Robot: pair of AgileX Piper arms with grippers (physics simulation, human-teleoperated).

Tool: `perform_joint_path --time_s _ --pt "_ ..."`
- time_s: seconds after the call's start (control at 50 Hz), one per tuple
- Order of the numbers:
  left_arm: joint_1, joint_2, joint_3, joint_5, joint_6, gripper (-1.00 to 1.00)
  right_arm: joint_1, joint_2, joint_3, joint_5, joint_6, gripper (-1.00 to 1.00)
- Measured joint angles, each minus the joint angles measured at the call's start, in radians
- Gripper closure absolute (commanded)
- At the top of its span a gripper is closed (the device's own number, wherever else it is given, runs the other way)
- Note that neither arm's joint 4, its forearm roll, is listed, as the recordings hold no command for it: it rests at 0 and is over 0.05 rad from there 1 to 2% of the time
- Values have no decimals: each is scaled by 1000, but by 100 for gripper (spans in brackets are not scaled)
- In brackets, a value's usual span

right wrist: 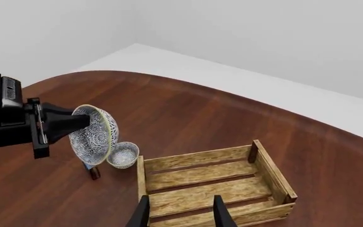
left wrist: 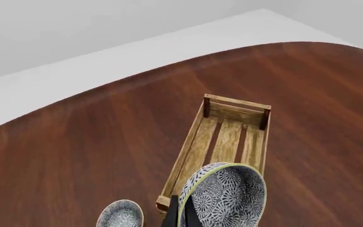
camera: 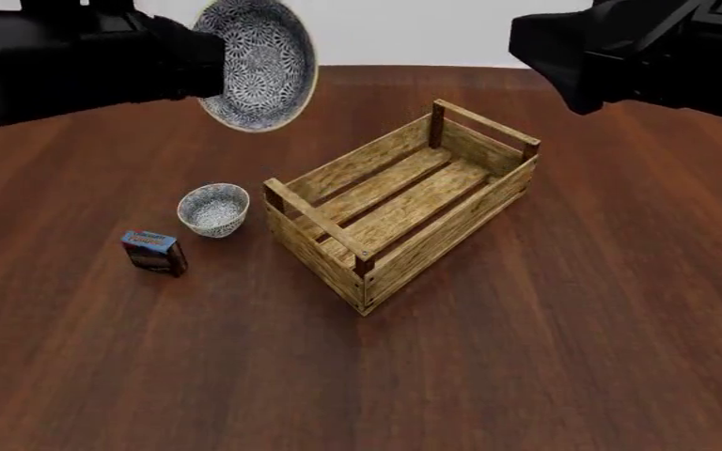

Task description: Stack the right bowl on the left bowl and place them in the tray.

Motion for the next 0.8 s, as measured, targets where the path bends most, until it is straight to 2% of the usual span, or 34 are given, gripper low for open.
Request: perform_joint_path --time_s 0.28,0.8 --pt "28 0 -49 131 -94 100 3 -1 2 0 -2 -100" --pt "101 8 -88 297 -186 100 4 -7 6 1 -4 -100"
